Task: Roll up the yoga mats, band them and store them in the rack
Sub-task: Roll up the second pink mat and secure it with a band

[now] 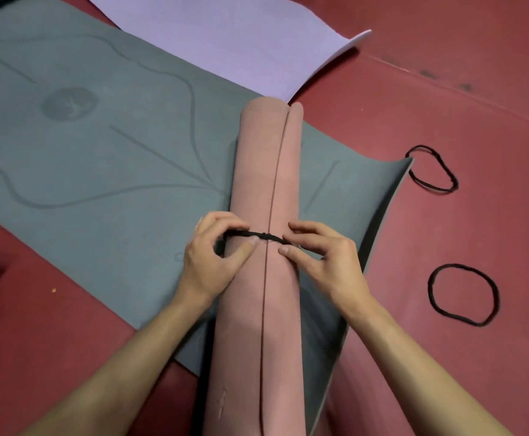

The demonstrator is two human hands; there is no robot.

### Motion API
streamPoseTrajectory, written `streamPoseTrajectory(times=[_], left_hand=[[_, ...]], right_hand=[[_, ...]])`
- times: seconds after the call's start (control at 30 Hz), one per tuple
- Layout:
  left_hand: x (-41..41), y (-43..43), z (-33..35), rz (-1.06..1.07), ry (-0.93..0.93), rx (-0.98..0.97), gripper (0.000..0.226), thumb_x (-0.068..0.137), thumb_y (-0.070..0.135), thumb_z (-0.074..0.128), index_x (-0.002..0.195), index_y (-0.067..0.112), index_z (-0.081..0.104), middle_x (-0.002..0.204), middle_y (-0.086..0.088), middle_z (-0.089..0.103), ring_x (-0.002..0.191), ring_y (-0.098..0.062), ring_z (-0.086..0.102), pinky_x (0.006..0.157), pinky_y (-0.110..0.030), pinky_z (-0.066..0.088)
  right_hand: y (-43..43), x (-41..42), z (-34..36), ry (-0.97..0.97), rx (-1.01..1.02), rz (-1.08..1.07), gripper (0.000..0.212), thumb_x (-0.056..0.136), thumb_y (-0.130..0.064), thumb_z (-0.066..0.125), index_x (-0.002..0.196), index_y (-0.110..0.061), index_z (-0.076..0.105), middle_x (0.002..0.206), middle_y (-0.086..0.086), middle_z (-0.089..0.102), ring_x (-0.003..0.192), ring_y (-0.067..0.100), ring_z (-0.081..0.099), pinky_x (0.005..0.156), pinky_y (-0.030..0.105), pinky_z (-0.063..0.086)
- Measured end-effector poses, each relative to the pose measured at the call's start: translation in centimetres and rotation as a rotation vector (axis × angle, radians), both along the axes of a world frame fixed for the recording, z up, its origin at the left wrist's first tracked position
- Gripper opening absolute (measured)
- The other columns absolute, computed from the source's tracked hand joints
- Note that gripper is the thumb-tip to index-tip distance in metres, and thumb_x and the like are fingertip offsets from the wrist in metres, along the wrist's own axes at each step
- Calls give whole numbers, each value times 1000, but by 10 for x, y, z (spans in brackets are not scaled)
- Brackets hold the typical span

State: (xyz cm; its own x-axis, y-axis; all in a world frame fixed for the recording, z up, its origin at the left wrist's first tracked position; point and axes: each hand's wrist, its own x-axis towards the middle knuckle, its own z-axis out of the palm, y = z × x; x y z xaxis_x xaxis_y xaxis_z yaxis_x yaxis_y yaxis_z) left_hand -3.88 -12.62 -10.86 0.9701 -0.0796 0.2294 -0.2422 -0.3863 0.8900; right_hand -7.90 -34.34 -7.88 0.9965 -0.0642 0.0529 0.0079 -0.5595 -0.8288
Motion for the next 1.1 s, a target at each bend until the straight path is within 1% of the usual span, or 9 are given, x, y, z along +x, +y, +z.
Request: streamPoseTrajectory(times=[0.07,0.27,0.33,0.4,0.5,0.63,0.73,0.93,1.1], left_hand=[[-1,2,-2,-4,5,56,19,84,41,76,94,25,76,109,11,63,108,-11,64,95,-25,49],[16,6,7,104,109,101,5,95,23,69,90,23,68,101,10,62,99,-3,60,91,-33,49],[15,3,14,163,131,54,5,99,22,67,97,25,64,105,9,60,98,3,58,91,-33,49],[11,0,20,99,108,93,19,95,38,68,111,29,62,115,12,55,105,5,56,95,-24,48],[7,-3,18,-67,19,254,43,86,53,67,121,29,67,128,12,52,123,-7,50,101,-23,43],[12,0,22,-99,-2,261,32,84,27,67,115,27,73,134,8,51,131,-11,44,110,-31,42],[18,7,26,-181,-134,356,45,79,10,50,117,17,74,144,-3,55,142,-19,41,117,-35,38],[24,42,27,-95,-119,408,33,86,30,60,115,20,74,120,7,69,116,-15,62,98,-42,52],[26,78,15,28,-61,272,13,93,27,72,99,18,77,120,11,69,112,-6,64,101,-34,51]], right_hand=[[4,3,-2,-50,-58,-6,17,88,-35,82,103,-27,84,118,-15,72,113,4,67,101,36,53],[22,34,6,-139,-266,0,11,98,-40,64,97,-30,70,99,-14,68,87,11,67,79,43,56],[27,43,4,-149,-229,33,10,98,-37,67,98,-27,71,99,-13,68,88,11,66,81,43,56],[30,38,-2,-169,-153,68,12,97,-33,73,102,-22,74,103,-11,70,94,10,67,85,42,56],[26,15,-16,-123,-42,38,25,95,-33,76,116,-18,77,120,-9,70,113,10,66,99,39,54],[20,7,-23,-112,-46,0,24,95,-26,77,118,-19,79,125,-9,71,118,3,65,106,35,51],[37,23,-14,-175,-77,48,19,93,-26,76,110,-22,82,117,-6,73,109,9,68,100,34,53],[71,39,-11,-179,-108,125,28,94,-30,73,121,-20,74,117,-6,72,109,17,65,96,40,54],[56,23,-32,-29,-173,128,32,95,-48,67,117,-28,77,114,-15,72,110,10,63,96,38,53]])
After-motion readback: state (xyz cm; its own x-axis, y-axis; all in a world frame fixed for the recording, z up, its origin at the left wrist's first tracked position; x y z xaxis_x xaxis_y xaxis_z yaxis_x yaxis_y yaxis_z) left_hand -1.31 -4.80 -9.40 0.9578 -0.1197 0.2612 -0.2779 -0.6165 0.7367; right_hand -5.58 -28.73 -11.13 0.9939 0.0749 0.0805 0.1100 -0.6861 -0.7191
